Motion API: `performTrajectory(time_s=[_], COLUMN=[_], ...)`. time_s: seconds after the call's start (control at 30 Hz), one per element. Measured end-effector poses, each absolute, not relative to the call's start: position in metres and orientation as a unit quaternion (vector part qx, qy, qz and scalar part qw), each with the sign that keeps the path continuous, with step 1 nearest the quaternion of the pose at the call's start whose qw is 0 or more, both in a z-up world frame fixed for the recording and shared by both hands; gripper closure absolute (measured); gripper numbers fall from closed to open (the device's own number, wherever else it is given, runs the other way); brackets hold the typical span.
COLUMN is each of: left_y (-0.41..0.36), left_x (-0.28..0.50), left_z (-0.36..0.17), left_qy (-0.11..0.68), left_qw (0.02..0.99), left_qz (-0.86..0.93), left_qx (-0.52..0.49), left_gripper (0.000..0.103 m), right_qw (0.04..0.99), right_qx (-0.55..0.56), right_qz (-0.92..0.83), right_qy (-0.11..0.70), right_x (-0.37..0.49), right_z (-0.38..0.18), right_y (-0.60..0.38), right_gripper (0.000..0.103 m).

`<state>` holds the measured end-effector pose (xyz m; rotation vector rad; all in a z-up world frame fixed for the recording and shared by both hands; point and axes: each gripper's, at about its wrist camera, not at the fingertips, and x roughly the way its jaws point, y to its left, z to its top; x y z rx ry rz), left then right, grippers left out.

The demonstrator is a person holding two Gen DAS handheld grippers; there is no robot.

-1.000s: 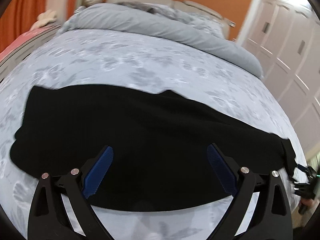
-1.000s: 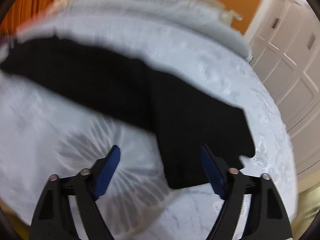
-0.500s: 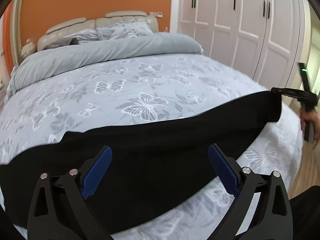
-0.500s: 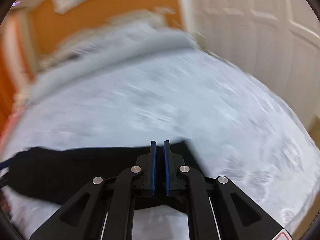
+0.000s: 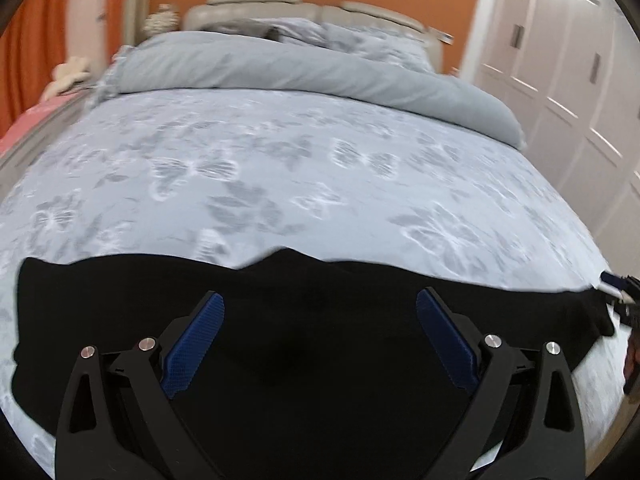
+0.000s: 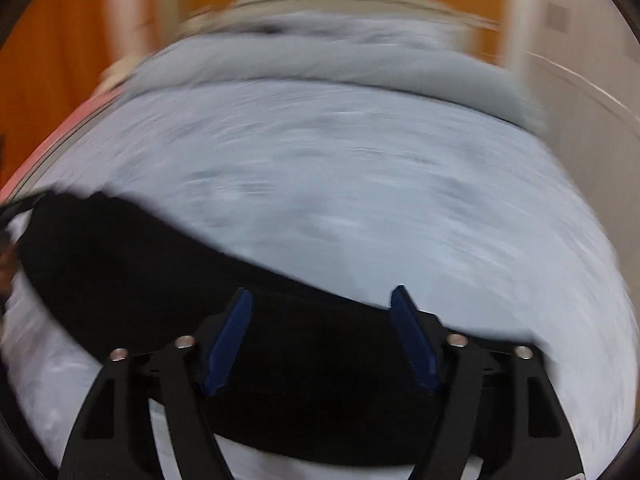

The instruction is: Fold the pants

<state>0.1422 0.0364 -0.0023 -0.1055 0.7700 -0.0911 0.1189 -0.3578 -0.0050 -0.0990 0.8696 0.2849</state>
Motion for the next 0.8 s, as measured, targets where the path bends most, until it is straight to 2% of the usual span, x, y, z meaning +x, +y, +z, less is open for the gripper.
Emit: performTrajectory(time_s=[0.03,0.07,0.2,0.3,0.37,0.47,0.53,0.63,0.7,0.73,0.77,0.8], left_y=[0.04,0.044,0.053,0.057,0.061,0.064,0.065,0.065,0.067,0.069,0.071,0.072], left_x=[0.143,0.144,0.144,0.147,0.149,0.152,0.153,0.154,0.153,0.152,0.151,0.15], left_z=[-0.001,0.0,0.002,0.0,-0.002,-0.004,-0.004,-0.007,-0.006,-0.004,-0.002,-0.001], left_qy=[0.372,0.37,0.362,0.366,0.369,0.369,0.369,0.373,0.373,0.371,0.369,0.367], left_qw=[0.926,0.927,0.931,0.929,0.928,0.928,0.928,0.927,0.927,0.927,0.928,0.928], left_qz=[-0.038,-0.034,-0.028,-0.03,-0.027,-0.024,-0.022,-0.016,-0.017,-0.018,-0.017,-0.016], left_qx=[-0.052,-0.053,-0.044,-0.041,-0.044,-0.045,-0.044,-0.043,-0.047,-0.052,-0.056,-0.061], left_gripper=[0.008,0.008,0.008,0.008,0.008,0.008,0.008,0.008,0.008,0.008,0.008,0.008], right_qw=[0.887,0.876,0.835,0.817,0.806,0.824,0.841,0.845,0.844,0.846,0.847,0.848], right_qx=[-0.052,-0.059,-0.12,-0.133,-0.14,-0.161,-0.133,-0.136,-0.114,-0.109,-0.105,-0.108], right_qz=[0.17,0.199,0.275,0.303,0.314,0.288,0.283,0.239,0.254,0.272,0.295,0.307], right_qy=[0.427,0.436,0.461,0.473,0.481,0.461,0.44,0.459,0.458,0.445,0.429,0.418], right_x=[0.13,0.141,0.182,0.197,0.202,0.211,0.223,0.248,0.242,0.233,0.221,0.215], right_z=[-0.007,-0.008,-0.032,-0.049,-0.062,-0.057,-0.043,-0.055,-0.048,-0.039,-0.03,-0.026], right_y=[-0.331,-0.303,-0.191,-0.149,-0.132,-0.128,-0.135,-0.144,-0.148,-0.147,-0.143,-0.133], right_gripper=[0.055,0.057,0.056,0.056,0.1,0.101,0.103,0.103,0.092,0.082,0.053,0.038])
